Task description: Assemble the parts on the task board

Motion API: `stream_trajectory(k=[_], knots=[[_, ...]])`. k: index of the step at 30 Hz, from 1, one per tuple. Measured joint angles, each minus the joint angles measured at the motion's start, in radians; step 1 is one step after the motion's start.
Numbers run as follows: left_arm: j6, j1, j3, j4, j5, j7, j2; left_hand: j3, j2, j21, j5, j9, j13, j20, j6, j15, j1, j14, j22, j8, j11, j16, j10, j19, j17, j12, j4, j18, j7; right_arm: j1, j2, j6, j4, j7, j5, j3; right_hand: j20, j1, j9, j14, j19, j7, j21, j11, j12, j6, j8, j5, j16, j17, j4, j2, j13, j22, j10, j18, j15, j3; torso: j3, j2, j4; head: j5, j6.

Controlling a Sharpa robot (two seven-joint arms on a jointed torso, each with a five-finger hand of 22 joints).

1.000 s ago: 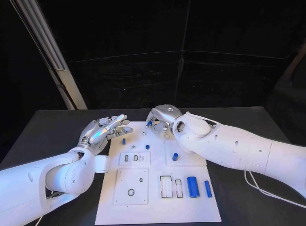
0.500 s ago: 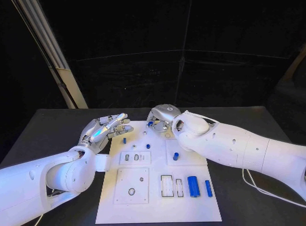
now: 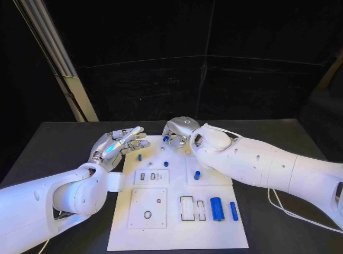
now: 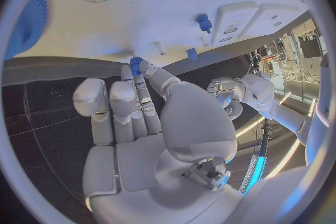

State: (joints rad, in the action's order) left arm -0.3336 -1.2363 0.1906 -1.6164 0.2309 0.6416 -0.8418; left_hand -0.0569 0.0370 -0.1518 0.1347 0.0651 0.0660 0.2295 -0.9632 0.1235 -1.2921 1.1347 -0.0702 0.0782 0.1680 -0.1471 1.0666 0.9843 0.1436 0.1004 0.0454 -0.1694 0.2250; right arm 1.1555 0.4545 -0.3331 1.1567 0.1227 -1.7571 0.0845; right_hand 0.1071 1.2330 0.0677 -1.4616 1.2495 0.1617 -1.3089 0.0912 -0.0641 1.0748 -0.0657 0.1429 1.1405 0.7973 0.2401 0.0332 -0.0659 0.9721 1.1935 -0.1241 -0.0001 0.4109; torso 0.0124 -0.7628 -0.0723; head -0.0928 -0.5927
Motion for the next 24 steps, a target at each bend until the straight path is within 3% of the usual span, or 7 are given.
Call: stream_trajectory(k=[9, 13, 17, 19, 24], knots=[[0.000, -0.002, 0.000, 0.003, 0.000, -0.005, 0.002, 0.000, 0.000, 0.000, 0.000, 0.000, 0.000, 0.000, 0.000, 0.000, 0.000, 0.000, 0.000, 0.000, 0.000, 0.002, 0.000, 0.000, 0.000, 0.000, 0.000, 0.000, 0.000, 0.001, -0.007, 0.011, -0.008, -0.004, 0.000, 0.000, 0.000, -0.003, 0.000, 0.000, 0.000, 0.000, 0.000, 0.000, 0.000, 0.000, 0.000, -0.007, 0.000, -0.008, -0.009, -0.008, 0.000, -0.001, 0.000, 0.000, 0.000, 0.008, 0.0005, 0.000, 0.0002, 0.002, -0.002], [0.000, -0.003, 0.000, 0.004, 0.000, -0.007, 0.002, 0.000, 0.000, 0.000, 0.000, 0.000, 0.000, 0.000, 0.000, 0.000, 0.000, 0.000, 0.000, 0.000, 0.000, 0.004, 0.000, 0.000, 0.000, 0.000, 0.000, 0.000, 0.000, 0.001, -0.009, 0.014, -0.011, -0.004, 0.000, 0.001, 0.008, -0.016, -0.003, 0.009, -0.008, 0.011, 0.005, 0.008, 0.000, -0.030, 0.000, -0.028, -0.014, -0.039, -0.024, -0.038, 0.003, -0.025, -0.032, 0.000, 0.010, 0.015, 0.0009, 0.000, 0.0002, 0.003, -0.003], [0.000, -0.004, 0.000, 0.005, 0.000, -0.008, 0.002, 0.000, 0.000, 0.000, 0.000, 0.000, 0.000, 0.000, 0.000, 0.000, 0.000, 0.000, 0.000, 0.000, 0.000, 0.004, 0.000, 0.000, 0.000, 0.000, 0.000, 0.000, 0.000, 0.001, -0.012, 0.014, -0.017, -0.003, 0.000, 0.000, 0.024, -0.025, -0.005, 0.049, -0.078, 0.026, 0.070, 0.028, 0.000, -0.105, 0.000, -0.040, -0.107, -0.181, -0.048, -0.080, 0.004, -0.143, -0.119, -0.001, 0.025, -0.007, 0.0010, -0.001, 0.0002, 0.004, -0.003], [0.000, -0.004, 0.000, 0.005, 0.000, -0.009, 0.002, 0.000, 0.000, 0.000, 0.000, 0.000, 0.000, 0.000, 0.000, 0.000, 0.000, 0.000, 0.000, 0.000, 0.000, 0.004, 0.000, 0.000, 0.000, 0.000, 0.000, 0.000, 0.000, 0.001, -0.013, 0.013, -0.019, -0.003, 0.000, 0.000, 0.027, -0.020, -0.005, 0.060, -0.101, 0.023, 0.098, 0.031, 0.000, -0.134, 0.000, -0.040, -0.148, -0.236, -0.062, -0.085, 0.004, -0.188, -0.165, -0.017, 0.031, -0.022, 0.0012, -0.001, 0.0002, 0.004, -0.003], [0.000, -0.005, 0.000, 0.006, 0.000, -0.010, 0.002, 0.000, 0.000, 0.000, 0.000, 0.000, 0.000, 0.000, 0.000, 0.000, 0.000, 0.000, 0.000, 0.000, 0.000, 0.004, 0.000, 0.000, 0.000, 0.000, 0.000, 0.000, 0.000, 0.001, -0.010, 0.006, -0.016, -0.003, 0.000, 0.000, 0.028, -0.007, -0.004, 0.059, -0.108, 0.018, 0.119, 0.030, -0.006, -0.153, 0.000, -0.040, -0.179, -0.278, -0.083, -0.097, 0.003, -0.219, -0.195, -0.016, 0.030, -0.053, 0.0012, -0.001, 0.0002, 0.005, -0.003]])
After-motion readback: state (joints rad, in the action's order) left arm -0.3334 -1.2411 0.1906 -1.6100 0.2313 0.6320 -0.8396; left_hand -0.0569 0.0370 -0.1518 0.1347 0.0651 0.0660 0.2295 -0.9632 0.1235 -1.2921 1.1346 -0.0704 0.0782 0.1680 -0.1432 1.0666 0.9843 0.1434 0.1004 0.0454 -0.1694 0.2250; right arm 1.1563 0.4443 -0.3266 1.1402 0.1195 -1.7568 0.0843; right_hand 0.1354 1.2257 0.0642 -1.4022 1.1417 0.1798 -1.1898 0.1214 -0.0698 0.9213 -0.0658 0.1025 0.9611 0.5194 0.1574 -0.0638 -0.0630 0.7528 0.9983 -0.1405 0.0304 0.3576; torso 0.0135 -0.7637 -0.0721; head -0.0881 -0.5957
